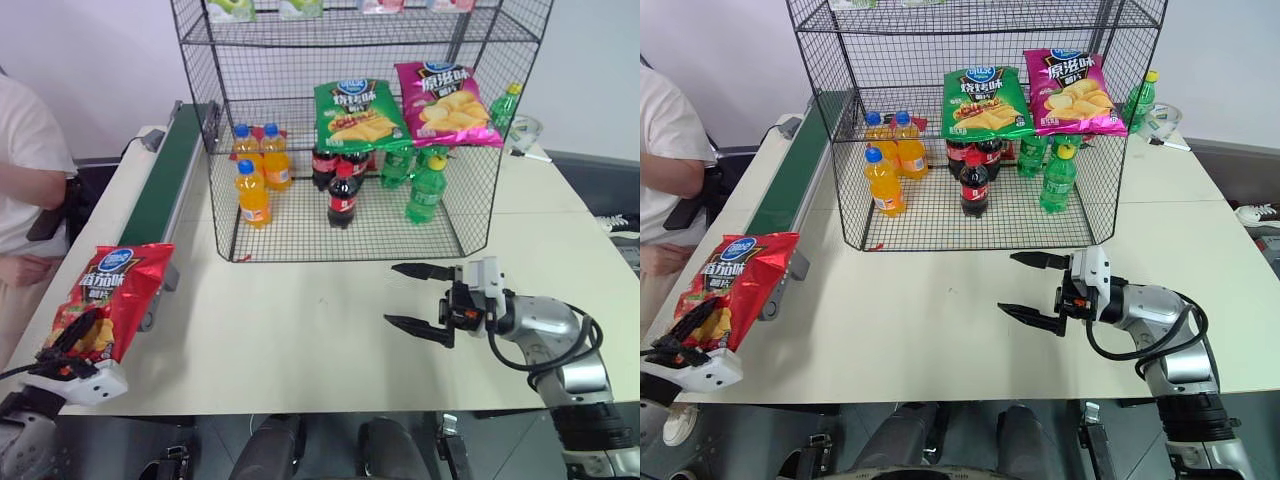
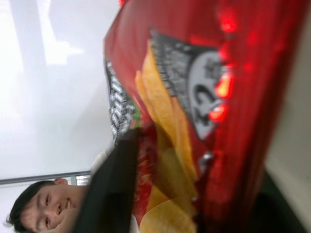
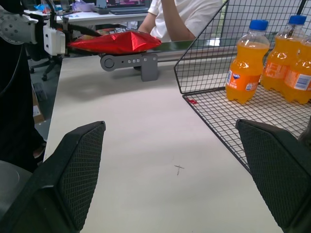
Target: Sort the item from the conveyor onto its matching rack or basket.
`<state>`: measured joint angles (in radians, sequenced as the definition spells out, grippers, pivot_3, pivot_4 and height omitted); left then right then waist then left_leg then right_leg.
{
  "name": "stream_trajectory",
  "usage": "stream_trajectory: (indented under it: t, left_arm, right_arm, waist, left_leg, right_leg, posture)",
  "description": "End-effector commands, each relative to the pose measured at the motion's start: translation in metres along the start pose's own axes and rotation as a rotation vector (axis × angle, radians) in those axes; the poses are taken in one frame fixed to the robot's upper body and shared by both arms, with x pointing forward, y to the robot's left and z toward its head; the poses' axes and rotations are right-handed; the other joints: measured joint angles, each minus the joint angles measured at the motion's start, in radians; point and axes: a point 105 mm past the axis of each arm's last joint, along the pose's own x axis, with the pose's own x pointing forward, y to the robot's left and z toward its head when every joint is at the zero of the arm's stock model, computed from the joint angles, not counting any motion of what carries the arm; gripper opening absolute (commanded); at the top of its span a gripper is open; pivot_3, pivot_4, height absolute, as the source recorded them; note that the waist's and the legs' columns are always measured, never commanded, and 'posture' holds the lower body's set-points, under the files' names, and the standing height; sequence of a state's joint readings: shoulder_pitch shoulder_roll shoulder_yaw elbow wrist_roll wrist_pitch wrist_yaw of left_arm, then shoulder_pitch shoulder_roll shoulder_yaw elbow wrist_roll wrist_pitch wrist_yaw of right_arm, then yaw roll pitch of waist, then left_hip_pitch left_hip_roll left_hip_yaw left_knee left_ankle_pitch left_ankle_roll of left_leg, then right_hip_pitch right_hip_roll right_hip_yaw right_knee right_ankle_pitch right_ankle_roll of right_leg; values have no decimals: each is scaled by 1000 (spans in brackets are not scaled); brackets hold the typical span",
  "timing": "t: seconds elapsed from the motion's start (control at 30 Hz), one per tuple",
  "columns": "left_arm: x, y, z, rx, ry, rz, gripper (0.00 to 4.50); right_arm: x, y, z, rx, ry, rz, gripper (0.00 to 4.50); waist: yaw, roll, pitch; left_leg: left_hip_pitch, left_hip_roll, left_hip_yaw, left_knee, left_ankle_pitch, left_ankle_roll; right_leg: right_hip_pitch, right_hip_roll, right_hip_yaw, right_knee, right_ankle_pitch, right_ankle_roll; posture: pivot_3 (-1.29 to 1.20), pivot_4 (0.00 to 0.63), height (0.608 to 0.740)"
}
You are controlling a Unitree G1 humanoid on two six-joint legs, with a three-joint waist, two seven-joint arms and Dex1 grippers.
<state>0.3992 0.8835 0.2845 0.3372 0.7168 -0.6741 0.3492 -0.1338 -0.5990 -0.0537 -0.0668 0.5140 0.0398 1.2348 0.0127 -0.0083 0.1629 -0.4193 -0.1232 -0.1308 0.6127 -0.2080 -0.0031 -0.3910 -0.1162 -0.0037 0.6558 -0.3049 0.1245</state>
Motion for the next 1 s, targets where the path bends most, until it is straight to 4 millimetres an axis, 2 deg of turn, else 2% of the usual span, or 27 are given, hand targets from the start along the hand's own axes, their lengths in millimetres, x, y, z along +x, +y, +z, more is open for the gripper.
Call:
stream_trajectory:
  t: [0.03,0.23,0.33,0.43,0.5,0.67,0.73,0.77,0.87,1.0]
  left_arm:
    - [1,8,3,2,-19,23,77]
    - [-2,16,9,6,-43,53,77]
    - [-3,35,20,13,-93,112,77]
    - [5,67,32,24,-119,210,77]
    - [8,80,38,32,-129,246,77]
    - [18,106,66,51,-209,310,77]
    - [25,115,88,50,-297,318,77]
    - [32,118,105,53,-369,318,77]
    - [46,123,135,85,-484,328,77]
    - [77,143,156,81,-513,422,77]
  right_arm:
    - [2,-2,6,-31,-21,2,4500]
    - [0,-1,7,-28,-19,2,4500]
    - [-6,-7,12,-31,-41,-41,4500]
    - [-14,-20,23,-70,-110,-164,4500]
    - [-17,-25,26,-84,-137,-220,4500]
    - [-23,-33,30,-98,-167,-312,4500]
    - [-24,-37,35,-143,-186,-357,4500]
    - [-27,-45,40,-189,-198,-418,4500]
    - [-33,-56,46,-269,-222,-554,4500]
    - [-20,-45,43,-297,-232,-566,4500]
  waist:
    - [0,0,0]
    - [0,0,0]
    - [0,0,0]
    - [4,0,0]
    - [3,-1,0]
    - [-3,0,0]
    - [-5,0,0]
    - [-2,0,0]
    - [3,1,-1]
    - [2,1,-1]
  left_leg:
    - [0,0,0,0,0,0]
    - [0,0,0,0,0,0]
    - [0,0,0,0,0,0]
    - [0,0,0,0,0,0]
    - [0,0,0,0,0,0]
    - [0,0,0,0,1,1]
    - [0,0,1,0,1,2]
    - [0,0,1,0,1,2]
    - [1,0,0,1,2,1]
    - [2,-1,0,1,2,1]
  right_leg:
    - [0,0,0,0,0,0]
    - [0,0,0,0,0,0]
    - [0,0,0,0,0,0]
    - [0,0,0,0,0,0]
    - [1,0,0,0,0,0]
    - [0,0,0,0,0,0]
    - [0,0,0,1,0,0]
    - [0,0,0,1,0,0]
    - [1,0,0,2,0,0]
    - [1,0,0,4,0,0]
  posture:
    - [0,150,740]
    - [0,150,740]
    - [0,150,740]
    - [0,150,740]
    - [0,150,740]
    - [0,150,740]
    - [0,150,740]
    - [0,150,740]
    - [0,150,740]
    - [0,150,740]
